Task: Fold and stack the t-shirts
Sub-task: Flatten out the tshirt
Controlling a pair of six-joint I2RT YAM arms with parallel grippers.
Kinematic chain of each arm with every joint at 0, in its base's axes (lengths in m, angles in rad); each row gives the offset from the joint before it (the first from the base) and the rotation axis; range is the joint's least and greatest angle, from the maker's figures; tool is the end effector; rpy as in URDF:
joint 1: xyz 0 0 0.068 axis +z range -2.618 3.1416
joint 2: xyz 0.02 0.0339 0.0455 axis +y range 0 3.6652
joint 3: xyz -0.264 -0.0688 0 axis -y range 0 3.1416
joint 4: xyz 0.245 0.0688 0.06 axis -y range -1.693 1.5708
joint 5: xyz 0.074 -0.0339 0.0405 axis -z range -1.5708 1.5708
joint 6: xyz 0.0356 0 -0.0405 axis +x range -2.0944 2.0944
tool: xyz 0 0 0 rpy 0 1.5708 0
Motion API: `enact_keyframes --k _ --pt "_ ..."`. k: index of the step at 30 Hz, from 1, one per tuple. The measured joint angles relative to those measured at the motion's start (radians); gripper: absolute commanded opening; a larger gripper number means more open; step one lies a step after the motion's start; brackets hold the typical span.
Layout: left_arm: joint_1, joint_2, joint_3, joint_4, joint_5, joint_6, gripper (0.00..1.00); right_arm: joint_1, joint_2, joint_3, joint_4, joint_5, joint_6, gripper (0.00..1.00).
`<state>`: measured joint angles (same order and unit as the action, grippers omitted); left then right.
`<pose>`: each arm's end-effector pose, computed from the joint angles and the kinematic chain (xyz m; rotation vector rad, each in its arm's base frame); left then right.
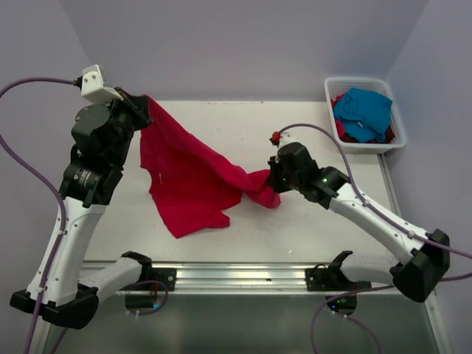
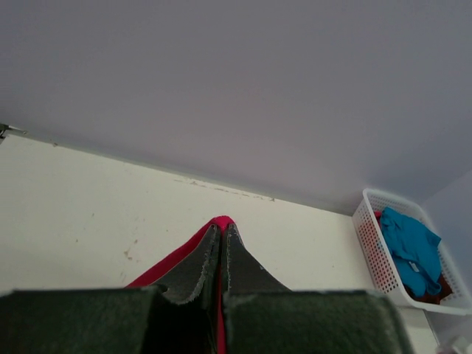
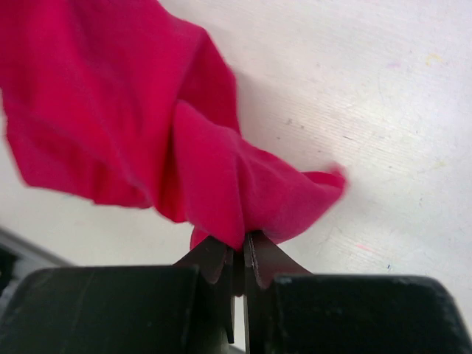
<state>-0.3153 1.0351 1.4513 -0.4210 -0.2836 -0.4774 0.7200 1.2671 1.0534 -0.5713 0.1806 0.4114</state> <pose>0.1868 -0.0505 0.4939 -0.3502 1.5503 -0.3973 0.2074 0.1734 0.2950 -0.2757 2.3499 0.3445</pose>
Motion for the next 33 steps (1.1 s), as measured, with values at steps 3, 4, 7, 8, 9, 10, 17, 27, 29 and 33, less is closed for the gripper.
enact_keyframes --k 3,4,7,8,9,10,17,27,29,33 --pt "0.0 -0.005 0.0 -0.006 -0.014 0.005 0.0 0.0 -0.111 0.041 -0.047 -0.077 -0.033 0.0" --pt "0.0 -0.008 0.0 -0.008 -0.018 0.008 0.0 0.0 -0.144 0.052 -0.066 -0.113 -0.043 0.0" --pt "0.0 -0.016 0.0 -0.014 -0.029 0.017 0.0 0.0 -0.223 0.064 -0.1 -0.208 -0.061 0.0" --pt "0.0 -0.019 0.0 -0.014 -0.035 0.018 0.0 0.0 -0.243 0.065 -0.11 -0.23 -0.061 0.0" --pt "0.0 -0.022 0.001 -0.016 -0.041 0.022 0.0 0.0 -0.257 0.067 -0.126 -0.238 -0.06 0.0" --pt "0.0 -0.023 0.005 -0.019 -0.047 0.026 0.0 0.002 -0.263 0.077 -0.151 -0.225 -0.058 0.0" --pt "0.0 -0.024 0.057 -0.024 -0.076 0.045 0.0 0.005 -0.047 0.199 -0.341 0.159 0.02 0.04" --pt "0.0 -0.027 0.088 -0.055 -0.117 0.066 0.0 0.004 0.194 0.163 -0.399 0.441 0.098 0.43" --pt "0.0 -0.026 0.105 -0.063 -0.132 0.075 0.0 0.004 0.215 0.164 -0.4 0.468 0.103 0.59" --pt "0.0 -0.027 0.124 -0.068 -0.148 0.079 0.0 0.004 0.262 0.165 -0.401 0.496 0.108 0.66"
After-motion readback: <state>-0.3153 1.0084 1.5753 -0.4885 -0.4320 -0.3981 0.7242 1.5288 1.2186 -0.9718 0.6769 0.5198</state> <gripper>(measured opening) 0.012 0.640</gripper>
